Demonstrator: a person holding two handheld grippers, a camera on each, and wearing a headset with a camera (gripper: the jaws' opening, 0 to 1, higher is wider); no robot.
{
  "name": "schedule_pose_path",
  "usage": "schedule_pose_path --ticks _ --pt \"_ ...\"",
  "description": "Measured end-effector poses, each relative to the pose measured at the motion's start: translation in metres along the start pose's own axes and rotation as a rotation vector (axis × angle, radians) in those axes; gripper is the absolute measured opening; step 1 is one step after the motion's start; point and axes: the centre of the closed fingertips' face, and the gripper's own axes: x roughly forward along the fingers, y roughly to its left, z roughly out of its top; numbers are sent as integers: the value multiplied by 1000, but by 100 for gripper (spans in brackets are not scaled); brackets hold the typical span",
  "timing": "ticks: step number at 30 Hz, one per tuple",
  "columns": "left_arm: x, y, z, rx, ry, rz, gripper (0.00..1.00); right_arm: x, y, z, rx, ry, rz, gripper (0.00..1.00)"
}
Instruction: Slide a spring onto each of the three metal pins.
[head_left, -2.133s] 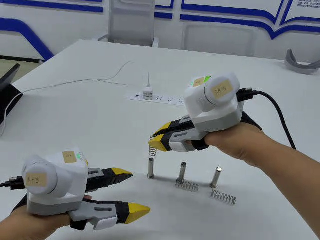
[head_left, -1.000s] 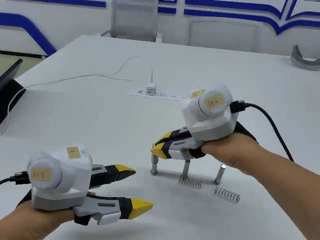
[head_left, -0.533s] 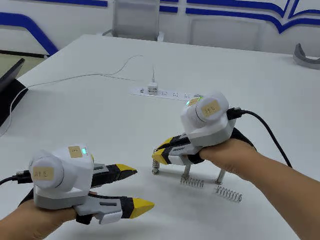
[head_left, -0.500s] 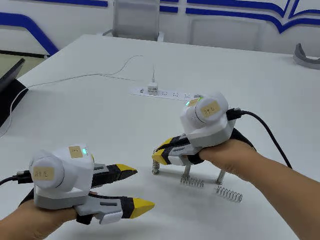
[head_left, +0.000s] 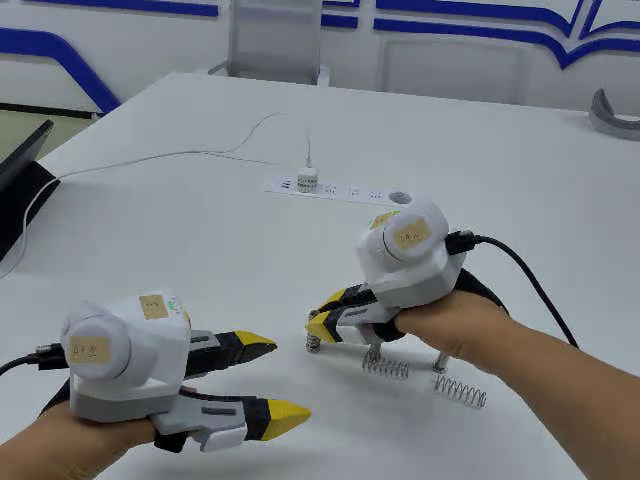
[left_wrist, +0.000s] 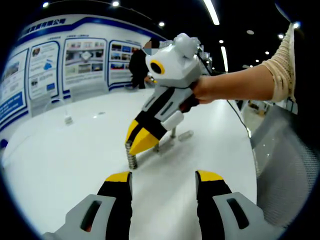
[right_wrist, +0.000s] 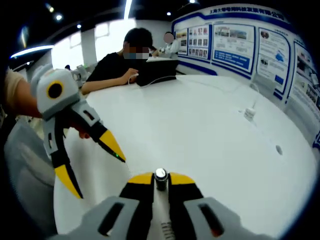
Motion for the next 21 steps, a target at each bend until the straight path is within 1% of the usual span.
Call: schedule_pose_path --ticks 6,11,15,21 --pt "0 0 1 2 -2 1 52 -1 1 0 -6 3 -2 13" --pt "1 0 3 4 -4 -1 52 -3 1 0 -4 -2 -3 15" --pt "2 -1 3 3 -5 -1 52 -9 1 0 -5 -7 -11 16" --pt "3 -2 4 7 -6 -6 51 -21 2 5 -11 -30 -21 17"
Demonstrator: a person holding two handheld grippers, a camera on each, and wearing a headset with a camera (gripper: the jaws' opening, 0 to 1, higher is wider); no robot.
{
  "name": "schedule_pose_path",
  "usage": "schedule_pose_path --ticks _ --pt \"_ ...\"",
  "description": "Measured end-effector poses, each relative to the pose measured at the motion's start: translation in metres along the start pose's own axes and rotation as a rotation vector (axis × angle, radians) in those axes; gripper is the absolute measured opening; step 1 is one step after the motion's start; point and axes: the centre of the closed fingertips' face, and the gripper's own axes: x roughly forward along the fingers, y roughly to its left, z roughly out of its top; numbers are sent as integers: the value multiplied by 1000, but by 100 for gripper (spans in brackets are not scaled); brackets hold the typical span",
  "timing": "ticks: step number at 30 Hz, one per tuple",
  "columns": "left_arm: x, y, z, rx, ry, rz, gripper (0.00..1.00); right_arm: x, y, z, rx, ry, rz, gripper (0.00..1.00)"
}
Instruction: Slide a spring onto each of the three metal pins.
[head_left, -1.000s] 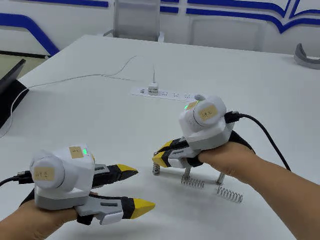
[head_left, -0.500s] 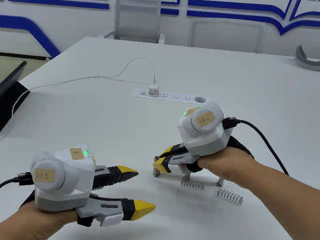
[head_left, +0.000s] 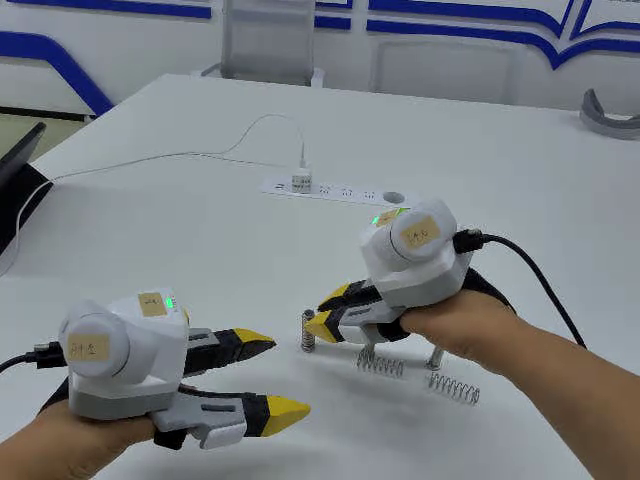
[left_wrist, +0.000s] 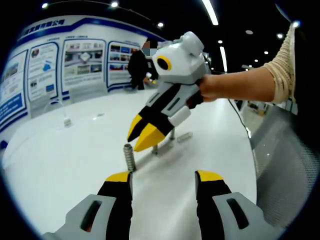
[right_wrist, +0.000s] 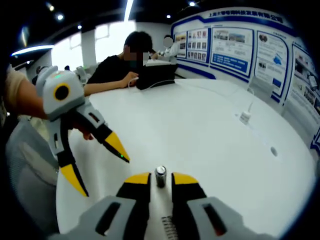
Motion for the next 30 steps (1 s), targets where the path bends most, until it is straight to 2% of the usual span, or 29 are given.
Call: schedule_pose_path --ticks 5,20,30 --pt "2 -1 1 2 1 -5 51 -12 2 2 -18 -13 -10 18" --pt "10 -6 6 14 -3 -27 51 -44 8 -12 -36 -24 -31 19" --pt "13 -8 10 22 -5 -35 51 -60 6 -28 -40 -9 -51 20"
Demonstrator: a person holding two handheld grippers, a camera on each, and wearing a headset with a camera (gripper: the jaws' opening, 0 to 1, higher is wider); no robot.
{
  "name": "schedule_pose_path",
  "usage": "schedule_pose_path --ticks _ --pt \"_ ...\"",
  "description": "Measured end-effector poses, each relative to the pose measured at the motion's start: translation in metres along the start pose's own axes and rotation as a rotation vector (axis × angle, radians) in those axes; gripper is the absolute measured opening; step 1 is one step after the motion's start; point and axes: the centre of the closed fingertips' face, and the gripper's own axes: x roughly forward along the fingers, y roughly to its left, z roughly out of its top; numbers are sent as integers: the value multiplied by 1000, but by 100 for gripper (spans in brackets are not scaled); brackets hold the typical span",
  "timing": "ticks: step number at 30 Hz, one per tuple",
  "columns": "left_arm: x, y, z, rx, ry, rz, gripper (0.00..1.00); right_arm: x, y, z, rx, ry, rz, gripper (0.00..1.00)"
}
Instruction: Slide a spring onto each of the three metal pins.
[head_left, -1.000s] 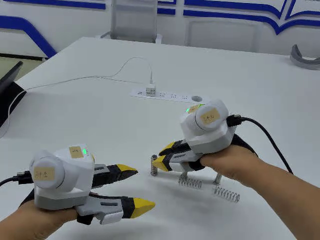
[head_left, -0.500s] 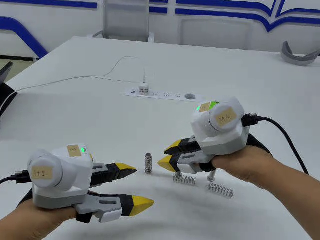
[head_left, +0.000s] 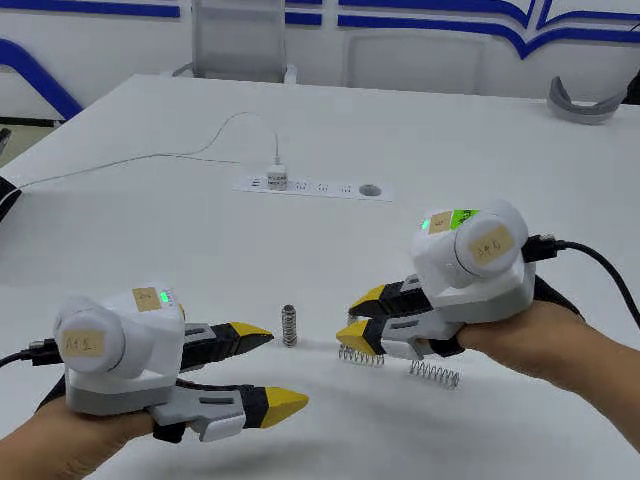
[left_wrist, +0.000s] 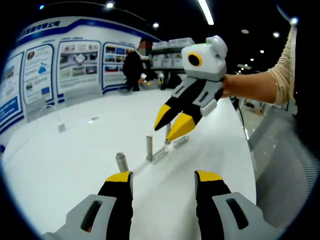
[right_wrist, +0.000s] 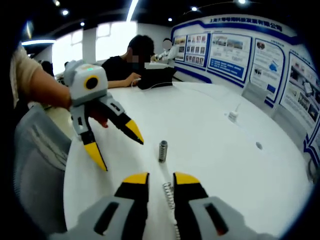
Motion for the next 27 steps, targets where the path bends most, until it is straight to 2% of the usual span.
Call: schedule_pose_path --ticks 11,27 --pt "4 -4 1 6 4 -12 50 -1 -5 -37 30 66 -18 20" --pt "7 -7 0 8 16 -21 49 14 -14 -62 37 147 -19 19"
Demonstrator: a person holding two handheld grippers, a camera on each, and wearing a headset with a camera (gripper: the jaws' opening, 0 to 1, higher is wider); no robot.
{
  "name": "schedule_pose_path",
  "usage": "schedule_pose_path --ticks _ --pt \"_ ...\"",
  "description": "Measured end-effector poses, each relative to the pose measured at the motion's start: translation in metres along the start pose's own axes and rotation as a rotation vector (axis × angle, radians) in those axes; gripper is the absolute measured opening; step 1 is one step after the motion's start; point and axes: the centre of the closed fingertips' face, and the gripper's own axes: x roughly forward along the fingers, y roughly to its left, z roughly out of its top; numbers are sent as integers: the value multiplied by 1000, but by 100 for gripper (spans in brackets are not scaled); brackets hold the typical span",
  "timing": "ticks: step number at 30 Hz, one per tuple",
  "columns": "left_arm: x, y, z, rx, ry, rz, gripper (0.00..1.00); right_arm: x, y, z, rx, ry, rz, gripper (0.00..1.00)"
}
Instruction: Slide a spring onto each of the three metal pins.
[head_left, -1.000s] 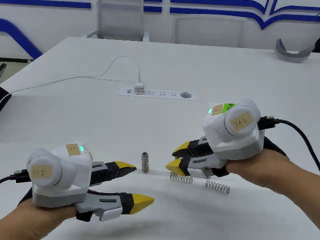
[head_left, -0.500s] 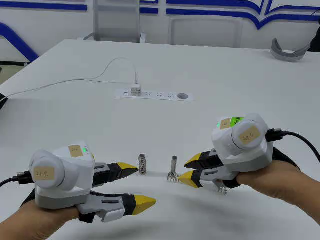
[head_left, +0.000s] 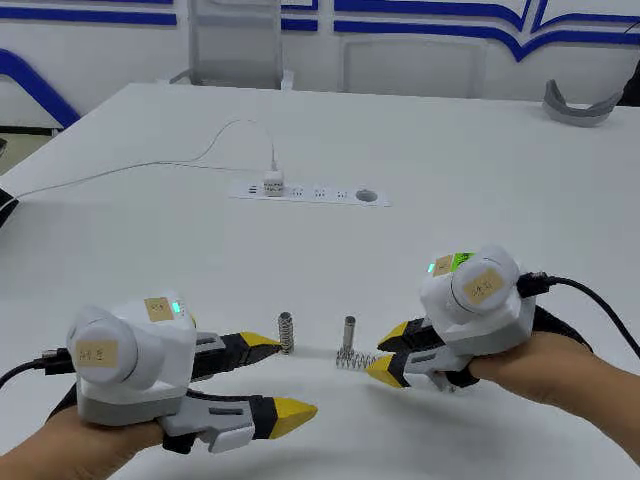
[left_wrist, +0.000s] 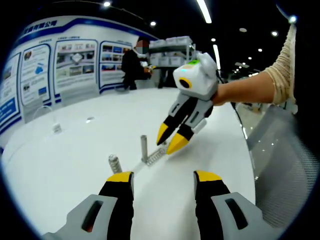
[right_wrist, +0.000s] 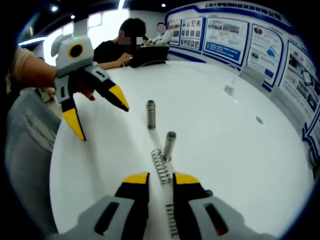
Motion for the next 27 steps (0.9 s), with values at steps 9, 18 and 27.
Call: schedule_pose_path --ticks 9,18,27 --pt "1 -1 -2 -4 2 -2 48 7 -2 -3 -7 34 14 18" --pt "2 0 -1 -6 0 0 47 9 2 -7 -3 63 45 15" --pt "3 0 -2 -6 2 -1 47 12 6 -9 0 80 66 13"
